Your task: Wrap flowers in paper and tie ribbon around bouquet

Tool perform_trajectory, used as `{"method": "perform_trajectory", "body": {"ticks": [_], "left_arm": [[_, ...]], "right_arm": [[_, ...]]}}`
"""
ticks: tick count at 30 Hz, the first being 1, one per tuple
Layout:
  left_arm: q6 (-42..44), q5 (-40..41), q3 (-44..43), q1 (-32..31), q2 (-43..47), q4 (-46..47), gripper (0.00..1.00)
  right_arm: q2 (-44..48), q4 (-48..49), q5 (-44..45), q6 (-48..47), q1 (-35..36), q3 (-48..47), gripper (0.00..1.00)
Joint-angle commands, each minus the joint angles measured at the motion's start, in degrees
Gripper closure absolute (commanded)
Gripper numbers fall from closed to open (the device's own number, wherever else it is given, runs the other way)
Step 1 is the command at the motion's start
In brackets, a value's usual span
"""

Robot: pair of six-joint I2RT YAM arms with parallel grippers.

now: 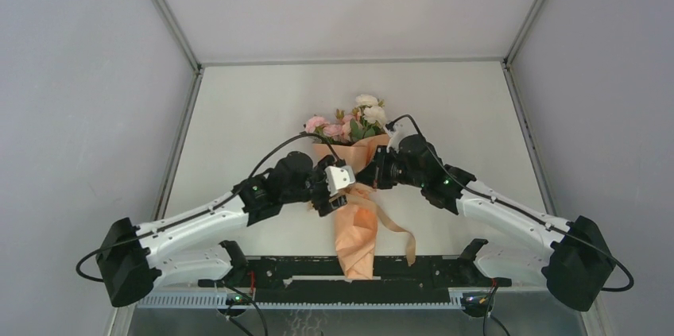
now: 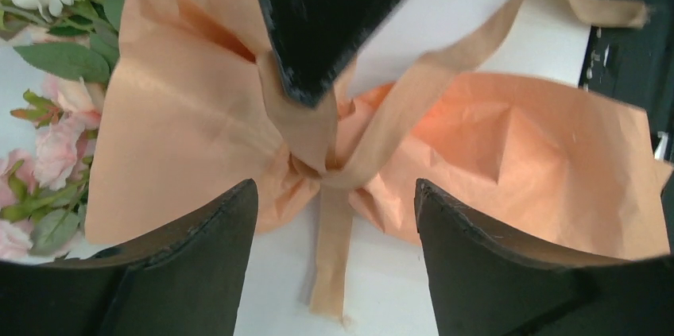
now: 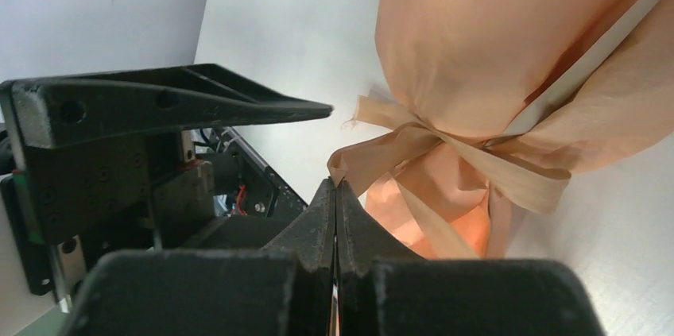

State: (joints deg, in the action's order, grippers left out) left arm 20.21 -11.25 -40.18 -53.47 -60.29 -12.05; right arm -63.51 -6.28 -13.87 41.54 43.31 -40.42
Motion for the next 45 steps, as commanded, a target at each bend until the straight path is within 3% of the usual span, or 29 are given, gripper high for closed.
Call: {"method": "perform_trajectory", "body": {"ticks": [1,9,16,18,21,24,26,29,35,45], "left_arm": [[-4.8,-4.0,2.1,2.4,-2.9,18.5,0.24],[-10.9,-11.8,6.0,6.5,-9.2,31.5,0.36],[-16.9,-11.8,7.5,6.7,-12.4,38.9,0.53],[-18.0,-11.4,7.6,6.7,-12.6,39.3,0.67],[-19.6,-9.7,8.3,7.1,-12.0,38.6,0.98],[-21.3,-7.9,9.7,7.9,-10.9,37.5,1.0],[-21.5,-7.5,10.9,8.3,-10.1,37.5,1.0],[-22.2,-7.4,12.0,8.5,-9.6,39.0,1.0],[-23.9,-7.8,13.4,9.2,-9.3,41.3,1.0],[-25.6,-9.3,14.0,10.4,-9.8,43.9,1.0]], "right_arm": [[1.1,1.5,0.8,3.2,0.7,0.0,1.0],[0.0,3.4,-0.1,4.8,0.2,-0.5,1.0],[-2.8,3.5,-2.6,3.1,0.4,-1.8,1.0],[-3.2,4.0,-3.3,2.8,0.3,-1.8,1.0],[-3.5,3.2,-5.9,-0.1,-0.2,-2.4,1.0],[-3.1,-3.8,-6.1,-8.0,-2.7,-5.4,0.77],[-3.4,-7.2,-6.2,-13.8,-5.4,-6.9,0.69],[-6.3,-8.0,-6.7,-19.0,-8.2,-7.9,0.69],[-16.5,-10.4,-7.9,-27.1,-8.6,-12.7,0.87],[-25.2,-8.8,-11.5,-33.8,-8.1,-14.8,0.83]]}}
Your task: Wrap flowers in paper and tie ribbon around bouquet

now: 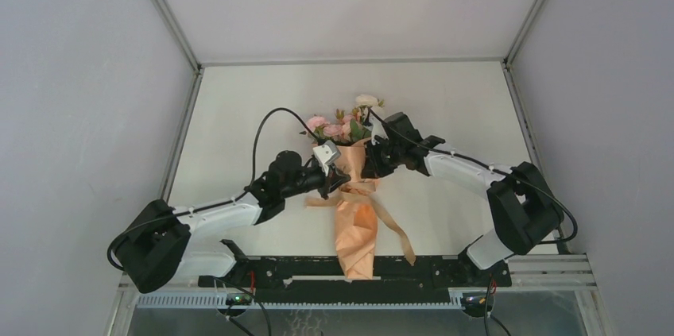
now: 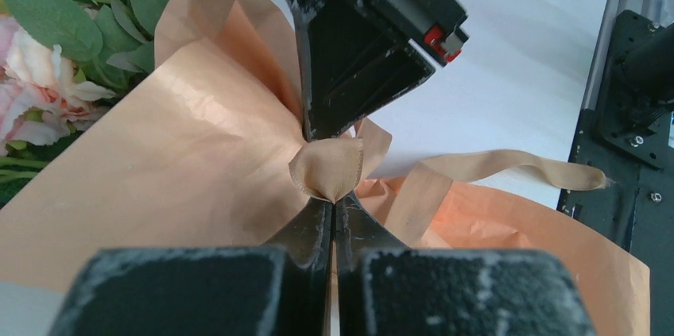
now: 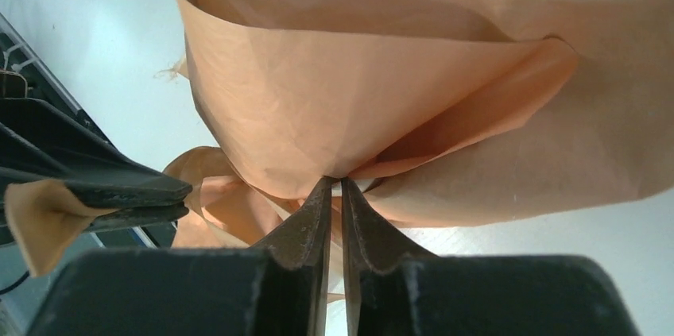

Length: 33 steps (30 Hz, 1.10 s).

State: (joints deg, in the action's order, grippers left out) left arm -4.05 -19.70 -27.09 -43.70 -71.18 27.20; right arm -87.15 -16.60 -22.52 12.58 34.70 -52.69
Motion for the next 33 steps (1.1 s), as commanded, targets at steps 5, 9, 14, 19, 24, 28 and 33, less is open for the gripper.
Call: {"method": "perform_trajectory", "body": {"ticks": [5,9,14,19,24,28,33], "left_arm": [[-0.8,-1.0,0.7,1.0,0.2,5.1,1.0],[-0.6,-1.1,0.4,1.1,-0.6,5.1,1.0],[-0.1,-1.2,0.4,1.2,-0.6,5.0,1.0],[0.2,-1.0,0.5,1.2,-0.7,4.7,1.0],[0.7,-0.7,0.5,1.3,-0.4,3.7,1.0],[1.5,-0.7,0.7,1.3,-0.5,3.5,1.0],[2.0,-0.5,0.6,1.3,-0.8,3.5,1.0]], "right_arm": [[-2.4,0.1,-11.3,-6.9,0.7,-2.6,0.81],[-2.5,-0.1,-17.7,-7.6,0.7,-2.3,0.81],[-2.8,1.4,-22.4,-6.9,0.5,-1.1,0.82],[-5.4,2.8,-21.5,-5.5,1.0,-1.0,0.81],[-5.0,2.7,-19.1,-5.2,-0.3,-1.0,0.75],[-3.4,0.0,-19.4,-7.2,-0.6,-1.0,0.63],[-4.3,-0.8,-17.8,-7.4,0.8,-1.0,0.67]]}}
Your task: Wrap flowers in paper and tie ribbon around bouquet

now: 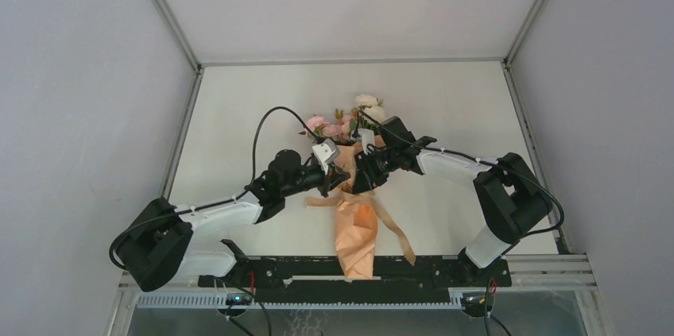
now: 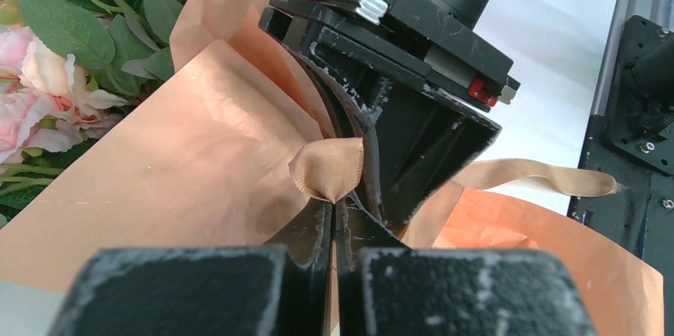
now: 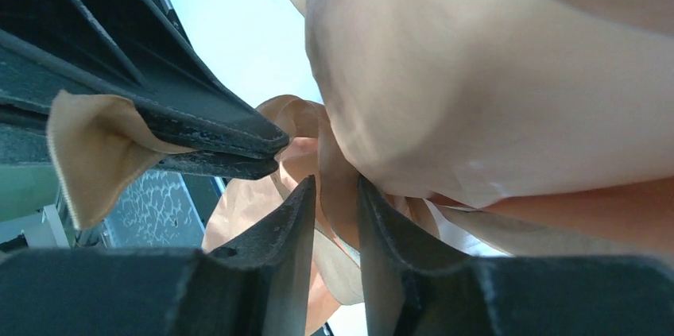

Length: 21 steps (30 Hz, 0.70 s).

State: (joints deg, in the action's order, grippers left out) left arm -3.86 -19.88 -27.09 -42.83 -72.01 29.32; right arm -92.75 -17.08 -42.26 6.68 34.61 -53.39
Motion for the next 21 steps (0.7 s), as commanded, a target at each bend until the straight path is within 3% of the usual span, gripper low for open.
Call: {"method": "perform_trajectory", "body": {"ticks": [1,3,5,14,21], "left_arm": [[2.0,-0.1,0.5,0.5,0.0,1.5,1.0],[2.2,0.4,0.4,0.4,0.0,1.5,1.0],[2.6,0.7,0.4,0.5,0.0,1.3,1.0],[3.8,1.4,0.3,0.5,-1.5,4.1,1.0],[6.3,1.9,0.4,0.5,-2.1,5.4,1.0]], "right_arm": [[1.1,0.0,2.8,-1.2,1.1,-0.3,0.75],[1.6,0.6,3.1,-0.4,0.9,-0.3,0.91],[3.3,0.4,3.3,-0.2,0.6,-0.3,1.0],[12.7,1.0,2.6,3.3,0.0,2.1,1.0],[12.1,4.4,-1.4,6.5,1.9,5.4,1.0]]}}
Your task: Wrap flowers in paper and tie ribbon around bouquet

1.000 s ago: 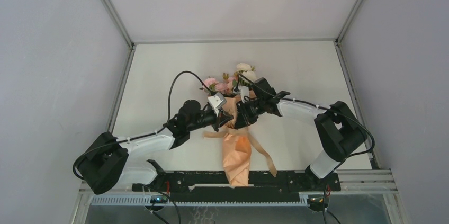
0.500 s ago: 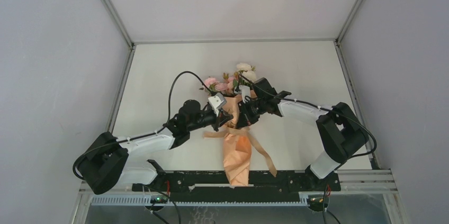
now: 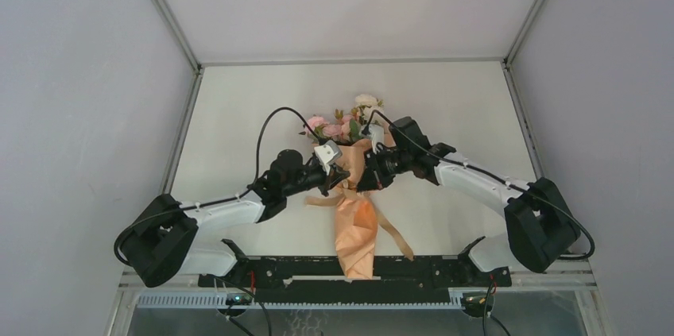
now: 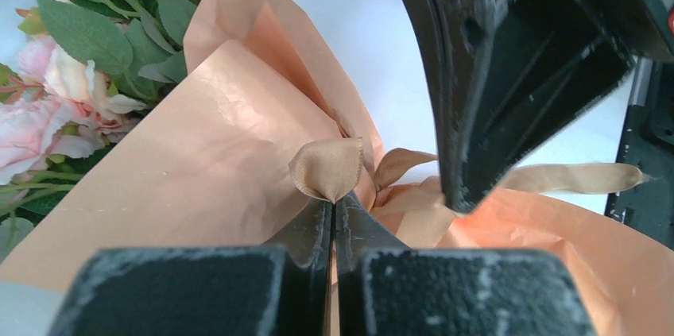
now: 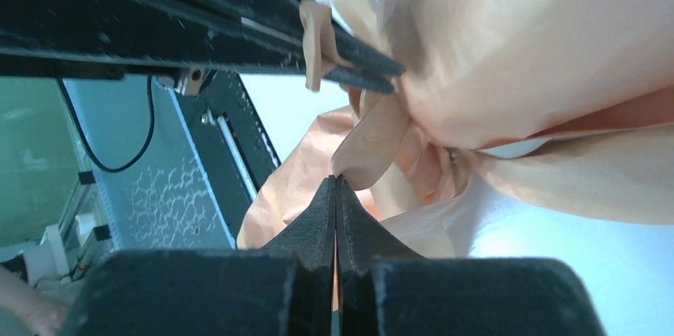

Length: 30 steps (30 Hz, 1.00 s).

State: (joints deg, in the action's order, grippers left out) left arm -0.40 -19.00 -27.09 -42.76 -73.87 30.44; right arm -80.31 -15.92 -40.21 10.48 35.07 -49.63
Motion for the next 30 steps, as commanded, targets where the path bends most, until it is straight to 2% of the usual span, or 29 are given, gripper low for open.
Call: {"method": "perform_trajectory", "body": {"ticks": [1,3,10,16,21,22,24,26,30], "left_arm": [[3.2,1.2,0.5,0.4,-0.4,4.5,1.0],[3.8,1.5,0.8,0.4,-0.5,5.0,1.0],[4.5,1.6,1.3,0.4,-0.7,5.2,1.0],[4.6,1.3,1.5,0.3,-0.7,5.2,1.0],[4.9,1.3,1.4,0.4,-0.6,4.8,1.0],[4.9,1.3,1.4,0.4,-0.6,4.8,1.0],[4.8,1.2,1.3,0.4,-0.7,4.8,1.0],[4.8,1.0,1.3,0.4,-0.8,4.8,1.0],[4.8,1.2,1.2,0.4,-0.7,4.7,1.0]], "right_arm": [[-0.9,3.1,-4.0,2.7,1.9,1.8,1.0],[-2.2,2.6,-4.2,2.5,3.0,1.7,0.96],[0.7,-3.6,-2.0,-1.1,0.2,-0.9,0.61],[4.6,-7.8,-1.0,-4.6,-4.6,-3.8,0.52],[3.7,-6.5,1.8,-3.5,-9.1,-4.3,0.53],[3.1,-5.8,3.8,-3.1,-9.5,-4.4,0.58],[1.1,-5.0,7.8,-3.2,-9.3,-4.7,0.73],[-1.8,-5.7,8.8,-4.6,-8.5,-5.6,0.85],[-5.6,-6.7,5.3,-7.7,-6.1,-6.3,0.9]]}}
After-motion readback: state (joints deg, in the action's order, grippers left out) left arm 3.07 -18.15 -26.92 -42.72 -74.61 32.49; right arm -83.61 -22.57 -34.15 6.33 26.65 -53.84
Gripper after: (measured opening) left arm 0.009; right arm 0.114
